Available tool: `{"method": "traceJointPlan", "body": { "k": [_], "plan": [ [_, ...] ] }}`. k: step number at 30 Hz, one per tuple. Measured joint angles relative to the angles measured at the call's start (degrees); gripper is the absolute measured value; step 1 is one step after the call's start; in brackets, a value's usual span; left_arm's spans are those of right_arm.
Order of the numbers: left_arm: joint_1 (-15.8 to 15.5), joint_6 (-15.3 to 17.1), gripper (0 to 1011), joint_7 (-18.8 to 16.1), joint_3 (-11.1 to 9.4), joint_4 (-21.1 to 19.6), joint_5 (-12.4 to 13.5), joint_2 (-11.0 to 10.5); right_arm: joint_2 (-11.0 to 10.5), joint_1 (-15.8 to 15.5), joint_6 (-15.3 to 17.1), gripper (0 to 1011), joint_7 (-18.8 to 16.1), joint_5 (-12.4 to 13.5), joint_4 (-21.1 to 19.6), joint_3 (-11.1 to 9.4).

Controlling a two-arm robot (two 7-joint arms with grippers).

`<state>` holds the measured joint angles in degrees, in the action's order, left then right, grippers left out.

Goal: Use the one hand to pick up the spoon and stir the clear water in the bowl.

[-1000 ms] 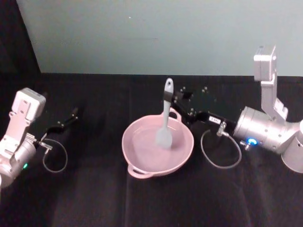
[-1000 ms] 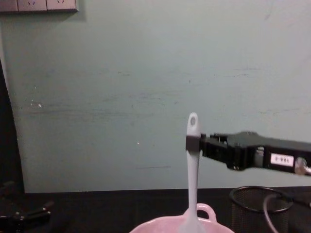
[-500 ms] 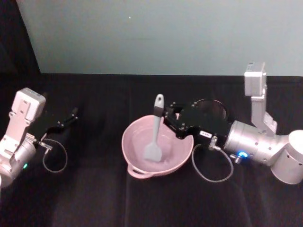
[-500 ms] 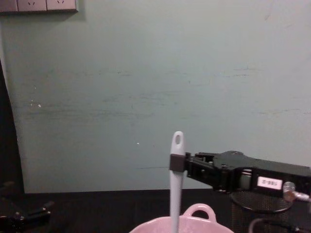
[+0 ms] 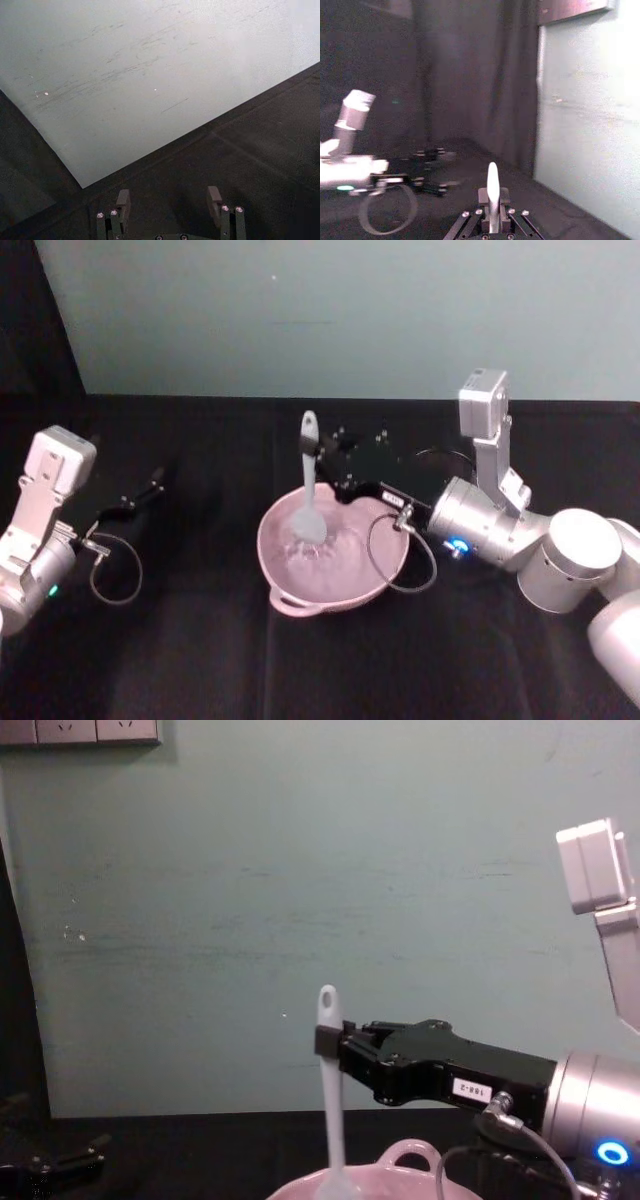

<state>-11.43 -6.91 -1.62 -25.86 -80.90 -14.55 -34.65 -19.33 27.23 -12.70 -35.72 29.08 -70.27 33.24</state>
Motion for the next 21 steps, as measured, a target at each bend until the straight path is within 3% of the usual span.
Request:
{"method": "traceJointPlan", "body": {
  "k": [6,11,16,21],
  "plan": [
    [0.00,0.00,1011,0.00,0.00,0.00,0.00,0.00,0.52,0.46,-1.98,119,3.24,-2.93,1.77,-1.47],
    [0.00,0.00,1011,0.00,0.00,0.00,0.00,0.00,-1.85,-1.45,-1.40,119,3.27,-3.20,-1.37,-3.16],
    [0.00,0.00,1011,0.00,0.00,0.00,0.00,0.00,-5.01,-5.33,1.19,119,1.00,-1.20,-7.51,-4.62],
    [0.00,0.00,1011,0.00,0.00,0.00,0.00,0.00,-6.30,-7.73,4.45,119,-1.67,1.94,-10.83,-5.27]
  ]
}}
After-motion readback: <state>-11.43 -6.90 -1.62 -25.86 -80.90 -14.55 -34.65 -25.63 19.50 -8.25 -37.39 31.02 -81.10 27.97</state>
